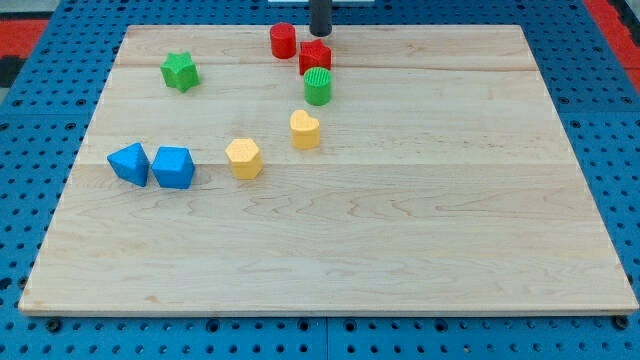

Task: Push the red blocks in between the green blocks

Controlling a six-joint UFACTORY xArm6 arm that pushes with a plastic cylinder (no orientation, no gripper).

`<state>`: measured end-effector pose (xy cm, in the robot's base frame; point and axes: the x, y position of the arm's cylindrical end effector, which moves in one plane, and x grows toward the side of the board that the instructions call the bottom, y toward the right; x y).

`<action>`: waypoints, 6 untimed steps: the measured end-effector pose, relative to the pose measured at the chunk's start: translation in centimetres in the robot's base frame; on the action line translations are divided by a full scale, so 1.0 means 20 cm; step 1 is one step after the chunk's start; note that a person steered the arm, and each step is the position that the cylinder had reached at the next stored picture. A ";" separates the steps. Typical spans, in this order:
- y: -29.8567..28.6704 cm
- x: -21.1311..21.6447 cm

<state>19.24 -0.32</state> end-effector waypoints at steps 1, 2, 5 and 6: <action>-0.29 0.09; -0.40 0.22; 0.07 0.35; -0.25 0.39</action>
